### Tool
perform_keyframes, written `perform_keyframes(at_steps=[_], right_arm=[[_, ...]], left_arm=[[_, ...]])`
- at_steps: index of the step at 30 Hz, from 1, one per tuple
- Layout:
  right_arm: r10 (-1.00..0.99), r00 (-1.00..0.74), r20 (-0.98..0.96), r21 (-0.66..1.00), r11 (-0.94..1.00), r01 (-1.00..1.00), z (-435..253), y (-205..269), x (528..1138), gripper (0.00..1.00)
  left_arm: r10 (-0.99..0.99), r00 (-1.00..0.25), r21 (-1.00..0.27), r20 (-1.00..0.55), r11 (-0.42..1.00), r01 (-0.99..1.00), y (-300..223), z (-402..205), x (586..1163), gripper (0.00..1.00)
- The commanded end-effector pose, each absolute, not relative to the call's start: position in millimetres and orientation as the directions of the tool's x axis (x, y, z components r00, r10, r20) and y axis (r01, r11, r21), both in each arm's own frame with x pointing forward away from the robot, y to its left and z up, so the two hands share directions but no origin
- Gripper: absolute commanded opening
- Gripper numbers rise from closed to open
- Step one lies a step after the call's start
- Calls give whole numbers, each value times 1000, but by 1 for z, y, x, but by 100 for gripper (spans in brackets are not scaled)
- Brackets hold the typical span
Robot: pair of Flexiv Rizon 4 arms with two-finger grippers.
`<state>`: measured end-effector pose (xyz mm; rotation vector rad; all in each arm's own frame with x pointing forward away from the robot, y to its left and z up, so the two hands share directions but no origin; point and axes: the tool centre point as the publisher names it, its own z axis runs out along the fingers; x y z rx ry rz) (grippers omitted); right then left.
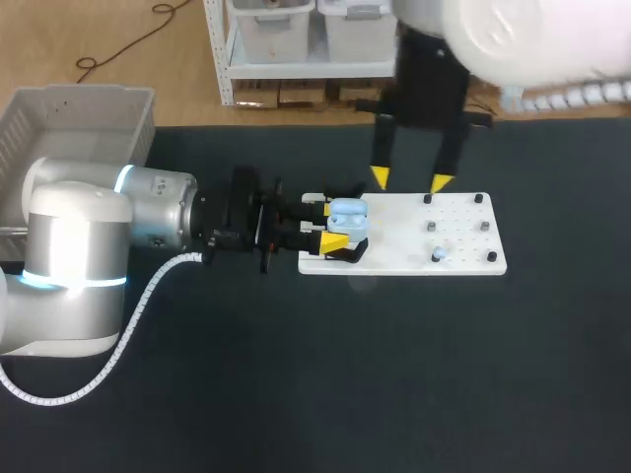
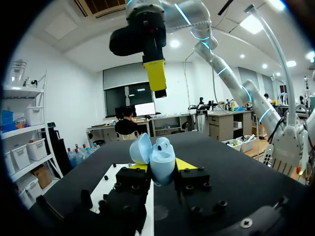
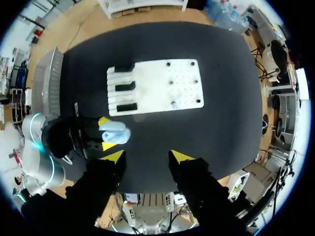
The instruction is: Pick up each earbud case from the left stands, insert the matching earbuds, close the lid, and place the case in the box.
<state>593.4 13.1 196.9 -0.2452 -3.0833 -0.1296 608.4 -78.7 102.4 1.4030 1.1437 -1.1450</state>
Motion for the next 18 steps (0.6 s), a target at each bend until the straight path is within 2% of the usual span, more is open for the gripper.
perform_keyframes(at_steps=[1, 11, 18], right_arm=[[212, -940, -268, 187, 968, 166, 190, -7, 588, 63], [248, -934, -258, 202, 959, 199, 152, -23, 613, 53], [245, -951, -187, 179, 961, 212, 125, -36, 624, 55]], left_arm=[[89, 121, 112, -989, -103, 988, -79, 102, 609, 0], [89, 121, 112, -989, -103, 988, -79, 102, 609, 0], [89, 121, 112, -989, -103, 988, -79, 102, 609, 0]])
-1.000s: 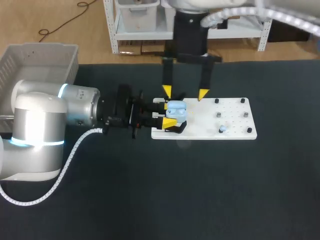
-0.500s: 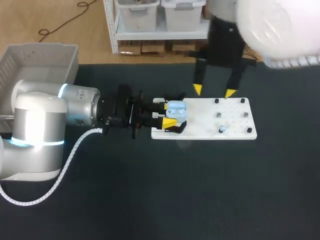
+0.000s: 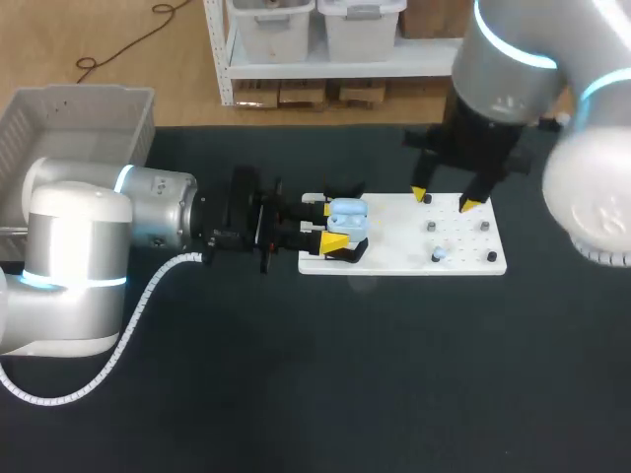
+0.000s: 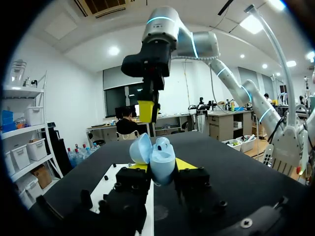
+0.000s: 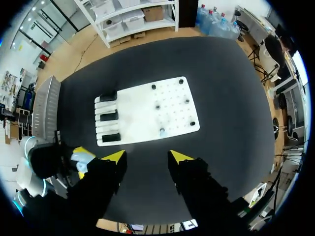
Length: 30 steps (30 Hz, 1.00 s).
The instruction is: Pick up each earbud case from the left stands, insert the matching earbuds, close the lid, and place the case in the box.
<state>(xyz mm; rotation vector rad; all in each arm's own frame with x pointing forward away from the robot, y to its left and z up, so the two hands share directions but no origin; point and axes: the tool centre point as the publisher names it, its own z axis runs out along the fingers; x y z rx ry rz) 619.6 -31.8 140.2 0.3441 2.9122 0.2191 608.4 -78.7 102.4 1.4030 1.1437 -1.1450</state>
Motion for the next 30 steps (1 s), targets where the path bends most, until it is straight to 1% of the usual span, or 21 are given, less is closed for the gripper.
perform_keyframes(at_steps=[1, 8, 17, 20, 23, 30], right_arm=[[241, -955, -172, 177, 961, 211, 121, -36, 625, 55], [222, -969, -105, 150, 967, 205, 97, -42, 627, 58], [226, -972, -68, 120, 969, 216, 62, -43, 628, 56], [229, -971, -65, 110, 969, 221, 54, -44, 628, 54], [221, -973, -65, 94, 972, 214, 45, -45, 628, 56], [194, -976, -100, 56, 980, 189, 34, -46, 631, 50]], left_arm=[[89, 121, 112, -989, -103, 988, -79, 102, 609, 0], [89, 121, 112, -989, -103, 988, -79, 102, 609, 0], [89, 121, 112, -989, -103, 988, -79, 102, 609, 0], [89, 121, 112, -989, -103, 988, -79, 102, 609, 0], [89, 121, 112, -989, -103, 988, -79, 102, 609, 0], [89, 121, 112, -989, -103, 988, -79, 102, 609, 0]])
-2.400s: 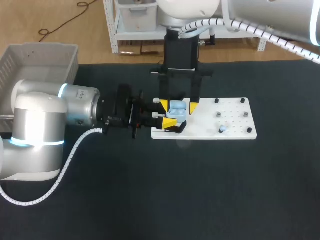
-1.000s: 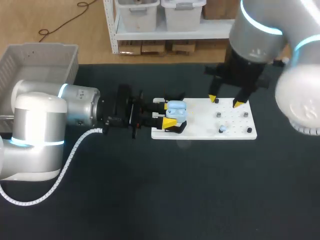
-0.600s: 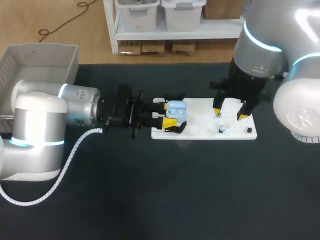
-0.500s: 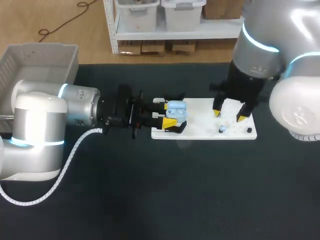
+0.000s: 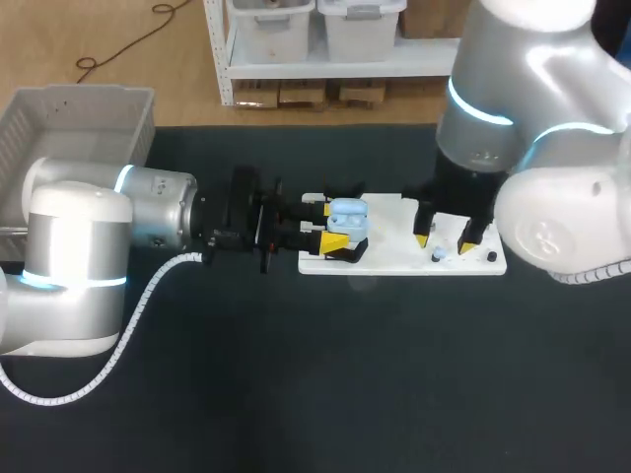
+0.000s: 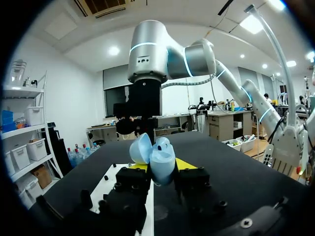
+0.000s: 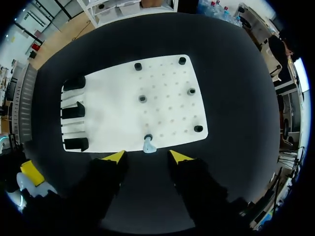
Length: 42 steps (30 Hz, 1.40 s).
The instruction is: Pick up each earbud case from the left stands, insert the matching earbuds, close the lid, and place the case in the box.
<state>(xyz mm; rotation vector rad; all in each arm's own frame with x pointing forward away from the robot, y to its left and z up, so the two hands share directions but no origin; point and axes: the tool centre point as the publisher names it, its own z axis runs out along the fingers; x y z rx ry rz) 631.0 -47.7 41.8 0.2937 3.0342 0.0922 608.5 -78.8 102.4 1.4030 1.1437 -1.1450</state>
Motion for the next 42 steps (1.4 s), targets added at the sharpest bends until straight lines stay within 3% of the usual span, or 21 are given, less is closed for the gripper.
perform_keyframes(at_steps=[1, 30, 42], right_arm=[[195, -976, -100, 54, 980, 190, 32, -47, 632, 50], [215, -970, -118, 9, 977, 215, 12, -55, 640, 39], [224, -968, -118, 16, 975, 223, 11, -57, 643, 28]], left_arm=[[89, 121, 112, -989, -103, 988, -79, 102, 609, 0], [89, 121, 112, -989, -103, 988, -79, 102, 609, 0], [89, 121, 112, -989, -103, 988, -79, 102, 609, 0]])
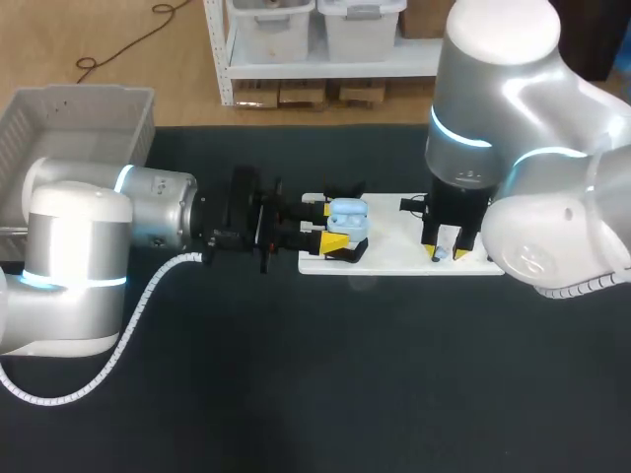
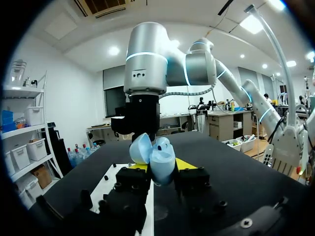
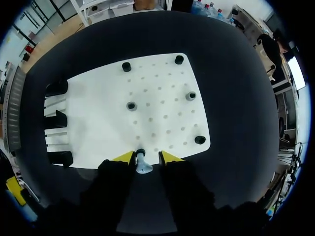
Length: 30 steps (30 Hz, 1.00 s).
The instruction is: Pick up each earbud case from the left stands, insert the matching earbuds, close the lid, and place the case in the box.
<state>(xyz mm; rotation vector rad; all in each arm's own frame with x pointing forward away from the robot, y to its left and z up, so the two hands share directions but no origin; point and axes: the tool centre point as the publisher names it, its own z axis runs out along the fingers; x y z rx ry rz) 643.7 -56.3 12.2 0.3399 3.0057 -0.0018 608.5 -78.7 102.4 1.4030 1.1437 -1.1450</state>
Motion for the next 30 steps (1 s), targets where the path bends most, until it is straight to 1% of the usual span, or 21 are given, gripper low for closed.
perform_keyframes(at_steps=[1, 11, 12, 13, 15, 17, 18, 30], right_arm=[[224, -968, -116, 16, 975, 223, 11, -57, 643, 28], [228, -968, -105, 23, 974, 227, 9, -57, 645, 26], [228, -968, -104, 24, 974, 227, 9, -57, 645, 24], [228, -968, -104, 25, 974, 227, 10, -57, 645, 19], [228, -968, -103, 26, 974, 227, 10, -56, 645, 13], [229, -968, -102, 27, 973, 227, 10, -56, 645, 2], [229, -968, -102, 28, 973, 227, 10, -56, 645, 0], [228, -968, -103, 30, 974, 226, 22, -52, 639, 0]], left_arm=[[89, 121, 112, -989, -103, 988, -79, 102, 609, 0], [89, 121, 112, -989, -103, 988, -79, 102, 609, 0], [89, 121, 112, -989, -103, 988, -79, 102, 609, 0], [89, 121, 112, -989, -103, 988, -79, 102, 609, 0], [89, 121, 112, -989, -103, 988, -79, 102, 609, 0], [89, 121, 112, -989, -103, 988, -79, 102, 609, 0], [89, 121, 112, -989, -103, 988, -79, 102, 609, 0], [89, 121, 112, -989, -103, 988, -79, 102, 609, 0]])
